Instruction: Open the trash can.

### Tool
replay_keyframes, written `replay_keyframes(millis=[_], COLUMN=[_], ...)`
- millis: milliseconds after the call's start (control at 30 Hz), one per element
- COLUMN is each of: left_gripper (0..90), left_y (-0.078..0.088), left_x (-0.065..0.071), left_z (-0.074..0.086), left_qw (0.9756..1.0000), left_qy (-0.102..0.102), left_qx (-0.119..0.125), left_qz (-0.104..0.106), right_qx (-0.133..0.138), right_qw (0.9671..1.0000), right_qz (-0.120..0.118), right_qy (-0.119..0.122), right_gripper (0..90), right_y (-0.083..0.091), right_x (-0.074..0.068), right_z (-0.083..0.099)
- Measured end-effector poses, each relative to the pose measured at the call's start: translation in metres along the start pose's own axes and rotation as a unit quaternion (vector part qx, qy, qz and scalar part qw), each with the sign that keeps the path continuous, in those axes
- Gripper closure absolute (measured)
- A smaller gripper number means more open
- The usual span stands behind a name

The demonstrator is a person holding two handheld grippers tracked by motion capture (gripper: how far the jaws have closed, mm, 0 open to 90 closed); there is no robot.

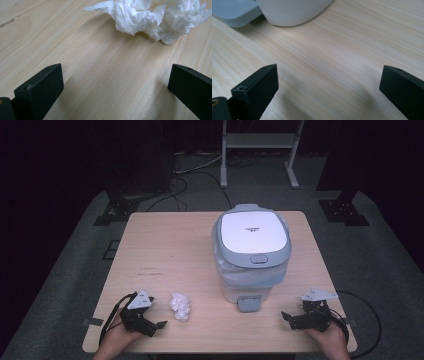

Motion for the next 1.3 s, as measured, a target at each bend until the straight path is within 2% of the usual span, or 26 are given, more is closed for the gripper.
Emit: replay_keyframes(millis=[200,433,567,700,967,1033,1300], left_gripper=[0.0,0.0,0.0,0.0,0.0,0.0,0.0], left_y=[0.000,0.000,0.000,0.000,0.000,0.000,0.000], left_x=[0.000,0.000,0.000,0.000,0.000,0.000,0.000], left_z=[0.000,0.000,0.000,0.000,0.000,0.000,0.000], left_qw=[1.0000,1.0000,1.0000,1.0000,1.0000,1.0000,1.0000], left_qy=[0.000,0.000,0.000,0.000,0.001,0.001,0.002], left_qx=[0.000,0.000,0.000,0.000,0.000,0.000,0.001], left_qz=[0.000,0.000,0.000,0.000,0.000,0.000,0.000], right_qx=[0.009,0.022,0.028,0.034,0.049,0.060,0.068], right_qw=[0.9999,0.9994,0.9991,0.9985,0.9972,0.9960,0.9941], right_qz=[-0.010,-0.023,-0.032,-0.043,-0.056,-0.066,-0.084], right_qy=[0.008,0.013,0.007,0.008,0.005,0.005,0.007], right_gripper=[1.5,11.0,13.7,21.3,29.7,35.8,49.0], right_y=[0.007,0.018,0.024,0.033,0.044,0.050,0.061], right_x=[-0.002,-0.003,-0.003,-0.003,-0.002,-0.002,-0.006], right_z=[-0.006,-0.013,-0.017,-0.022,-0.030,-0.034,-0.044])
Point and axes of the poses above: each handheld gripper's, and its own axes: y roughly backward along the jaws, z roughly out of its underside, x roughly to its right, the point moved 1 cm from there along -y, roughly forward along the jaws, and after that the axes turned 9 degrees about -y, right-handed, at the moved point
